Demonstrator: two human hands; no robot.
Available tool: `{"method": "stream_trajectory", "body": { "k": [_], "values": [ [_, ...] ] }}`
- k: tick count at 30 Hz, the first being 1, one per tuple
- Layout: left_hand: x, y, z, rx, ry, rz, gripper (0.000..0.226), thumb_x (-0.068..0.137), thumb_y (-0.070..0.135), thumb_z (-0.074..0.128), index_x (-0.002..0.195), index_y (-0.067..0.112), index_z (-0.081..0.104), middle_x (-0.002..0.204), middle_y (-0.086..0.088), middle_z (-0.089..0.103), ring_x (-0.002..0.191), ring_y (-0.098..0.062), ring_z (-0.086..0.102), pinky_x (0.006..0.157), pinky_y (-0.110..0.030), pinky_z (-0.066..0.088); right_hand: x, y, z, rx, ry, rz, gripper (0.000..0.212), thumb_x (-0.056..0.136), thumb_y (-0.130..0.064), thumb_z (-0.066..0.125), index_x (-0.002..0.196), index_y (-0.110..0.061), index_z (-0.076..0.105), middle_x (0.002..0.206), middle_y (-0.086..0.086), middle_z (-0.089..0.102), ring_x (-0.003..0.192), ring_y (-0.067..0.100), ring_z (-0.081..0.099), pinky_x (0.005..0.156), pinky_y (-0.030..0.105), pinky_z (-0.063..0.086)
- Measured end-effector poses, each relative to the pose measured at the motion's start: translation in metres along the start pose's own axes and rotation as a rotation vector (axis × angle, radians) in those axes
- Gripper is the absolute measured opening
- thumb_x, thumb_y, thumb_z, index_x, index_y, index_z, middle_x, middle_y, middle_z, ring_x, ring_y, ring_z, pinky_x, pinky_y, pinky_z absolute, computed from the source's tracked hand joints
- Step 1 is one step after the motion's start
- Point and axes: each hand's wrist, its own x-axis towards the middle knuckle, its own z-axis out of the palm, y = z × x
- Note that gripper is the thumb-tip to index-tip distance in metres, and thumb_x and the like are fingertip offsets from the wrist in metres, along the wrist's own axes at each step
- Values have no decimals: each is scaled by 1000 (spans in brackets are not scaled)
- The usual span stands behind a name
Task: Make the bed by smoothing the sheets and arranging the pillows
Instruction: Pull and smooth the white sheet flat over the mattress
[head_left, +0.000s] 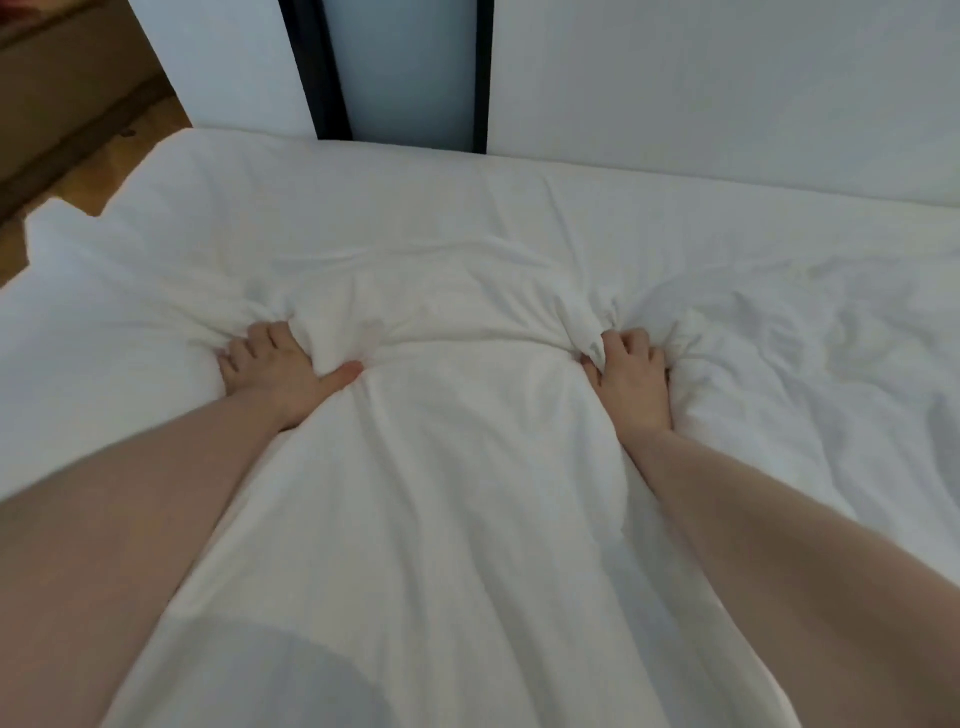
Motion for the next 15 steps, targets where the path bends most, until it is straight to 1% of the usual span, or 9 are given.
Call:
{"method": "stream_trajectory", "body": {
  "k": [2, 4, 6, 8, 10, 11, 13, 15],
  "values": [
    [-14, 0, -11, 44, -16, 50, 106, 85, 78, 51, 154, 5, 19, 157, -19, 25, 142, -42, 27, 117, -50, 21, -10, -4, -12, -87, -115, 25, 28, 96, -24, 61, 113, -2, 63, 114, 26, 57, 103, 41, 55, 91, 48, 36],
    [-35, -2, -23, 93, -39, 136, 83, 92, 63, 54, 149, 8, 30, 150, -16, 35, 136, -39, 34, 112, -48, 29, -24, -12, -29, -124, -197, 41, 29, 96, -26, 58, 114, -4, 63, 114, 23, 59, 105, 40, 56, 91, 48, 36],
    [-61, -5, -41, 155, -87, 238, 63, 95, 48, 55, 143, 11, 37, 143, -12, 43, 130, -36, 41, 106, -46, 34, -43, -22, -52, -114, -257, 75, 26, 97, -30, 55, 110, -9, 64, 112, 18, 63, 103, 39, 59, 92, 45, 38],
    [-89, -7, -63, 204, -117, 331, 51, 94, 38, 55, 137, 14, 42, 137, -7, 49, 123, -32, 47, 99, -41, 40, -60, -31, -83, -91, -313, 130, 28, 95, -34, 48, 105, -14, 64, 110, 12, 65, 103, 38, 59, 94, 44, 41],
    [-107, -7, -98, 198, -48, 371, 44, 95, 29, 55, 135, 16, 43, 134, -5, 51, 119, -28, 50, 94, -38, 45, -61, -44, -120, -4, -313, 182, 35, 95, -39, 40, 105, -16, 65, 107, 11, 66, 104, 38, 61, 93, 43, 43],
    [-107, -4, -123, 166, 18, 383, 44, 94, 23, 55, 136, 17, 43, 133, -4, 51, 118, -28, 51, 92, -39, 48, -49, -53, -140, 63, -285, 222, 34, 97, -37, 42, 106, -13, 65, 107, 13, 66, 104, 38, 62, 91, 43, 44],
    [-87, 2, -182, 91, 173, 382, 47, 93, 15, 56, 138, 18, 46, 131, -5, 51, 117, -29, 53, 89, -44, 52, -3, -82, -186, 189, -194, 301, 28, 101, -29, 48, 109, -7, 64, 109, 18, 64, 106, 39, 61, 88, 41, 44],
    [-57, 14, -252, -14, 340, 386, 42, 90, 10, 58, 132, 15, 51, 125, -8, 53, 115, -34, 54, 86, -48, 53, 59, -116, -232, 291, -92, 361, 28, 102, -26, 48, 115, -8, 64, 115, 20, 62, 111, 38, 60, 90, 40, 45]
  ]
}}
